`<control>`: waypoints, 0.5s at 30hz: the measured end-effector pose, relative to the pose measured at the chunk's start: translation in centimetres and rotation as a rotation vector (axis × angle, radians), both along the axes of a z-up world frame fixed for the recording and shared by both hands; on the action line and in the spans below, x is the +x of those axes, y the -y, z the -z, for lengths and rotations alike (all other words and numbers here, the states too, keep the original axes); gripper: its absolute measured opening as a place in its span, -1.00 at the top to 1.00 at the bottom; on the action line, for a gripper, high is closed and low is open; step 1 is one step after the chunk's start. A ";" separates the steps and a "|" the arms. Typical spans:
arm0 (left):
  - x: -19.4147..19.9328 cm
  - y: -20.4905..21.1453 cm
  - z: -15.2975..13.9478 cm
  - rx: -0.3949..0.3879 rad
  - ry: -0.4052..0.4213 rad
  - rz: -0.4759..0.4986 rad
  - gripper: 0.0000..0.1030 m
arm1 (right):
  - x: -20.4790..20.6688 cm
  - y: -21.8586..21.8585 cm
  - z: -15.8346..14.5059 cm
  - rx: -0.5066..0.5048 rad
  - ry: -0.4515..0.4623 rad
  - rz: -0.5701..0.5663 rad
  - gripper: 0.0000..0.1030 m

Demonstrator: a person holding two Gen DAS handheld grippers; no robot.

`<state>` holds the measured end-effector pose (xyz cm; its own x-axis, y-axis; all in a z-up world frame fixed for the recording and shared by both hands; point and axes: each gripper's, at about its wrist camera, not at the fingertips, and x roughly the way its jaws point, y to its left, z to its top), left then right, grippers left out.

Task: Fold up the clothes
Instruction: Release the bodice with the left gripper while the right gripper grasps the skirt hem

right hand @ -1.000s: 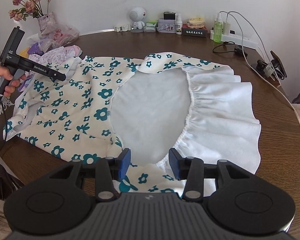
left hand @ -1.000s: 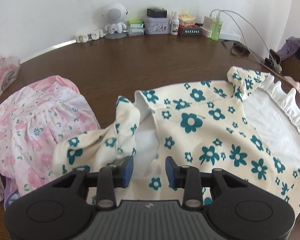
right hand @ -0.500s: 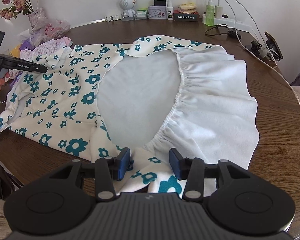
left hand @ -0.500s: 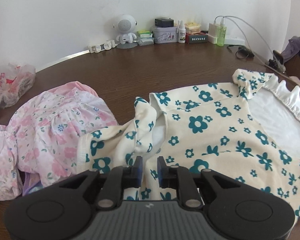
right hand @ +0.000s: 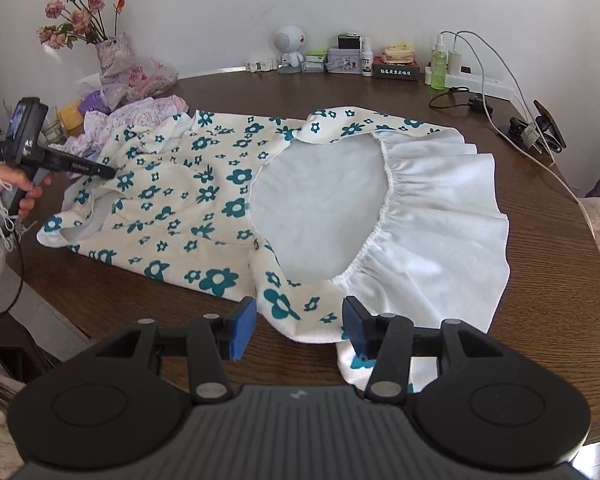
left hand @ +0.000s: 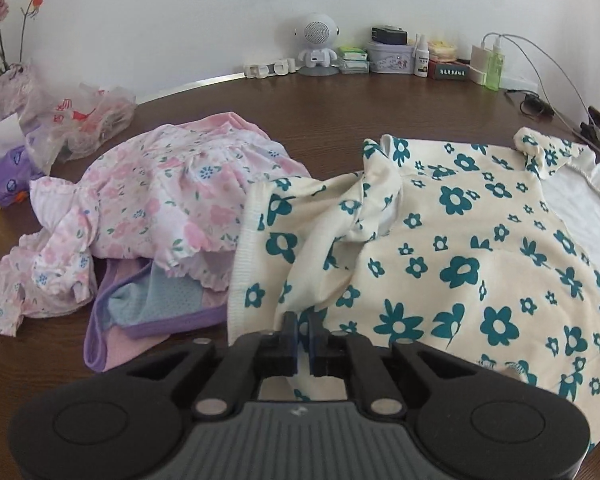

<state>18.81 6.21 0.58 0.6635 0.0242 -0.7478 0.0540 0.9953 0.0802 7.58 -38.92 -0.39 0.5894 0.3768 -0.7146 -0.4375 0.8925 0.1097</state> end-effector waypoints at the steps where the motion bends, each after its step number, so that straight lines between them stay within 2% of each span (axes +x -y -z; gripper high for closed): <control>1: -0.6 0.1 -0.3 0.003 0.012 -0.004 0.71 | -0.3 0.2 0.1 -0.006 0.001 0.002 0.06; 2: -1.4 0.4 -0.7 0.008 0.030 -0.002 0.47 | -0.7 0.4 0.1 -0.013 0.002 0.003 0.06; 4: -3.1 1.2 -1.3 0.007 0.062 0.026 0.33 | -1.2 0.8 0.1 -0.032 0.008 0.007 0.06; 6: -4.7 2.3 -1.7 -0.007 0.077 0.076 0.32 | -1.3 1.3 0.4 -0.057 0.008 0.024 0.06; 8: -6.1 3.3 -1.7 -0.031 0.080 0.115 0.29 | -1.1 2.1 0.5 -0.036 -0.005 0.047 0.06; 12: -8.6 5.5 -1.5 -0.066 0.082 0.196 0.30 | -0.1 4.6 0.1 0.121 -0.049 0.094 0.06; 15: -9.9 6.9 -0.8 -0.058 0.086 0.237 0.32 | 0.9 5.9 0.4 0.138 -0.069 0.136 0.06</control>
<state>8.90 -0.72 1.34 0.7068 -0.1807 -0.6840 0.2820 0.9587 0.0382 8.44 -44.86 -0.77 0.5932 0.3942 -0.7019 -0.3009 0.9173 0.2609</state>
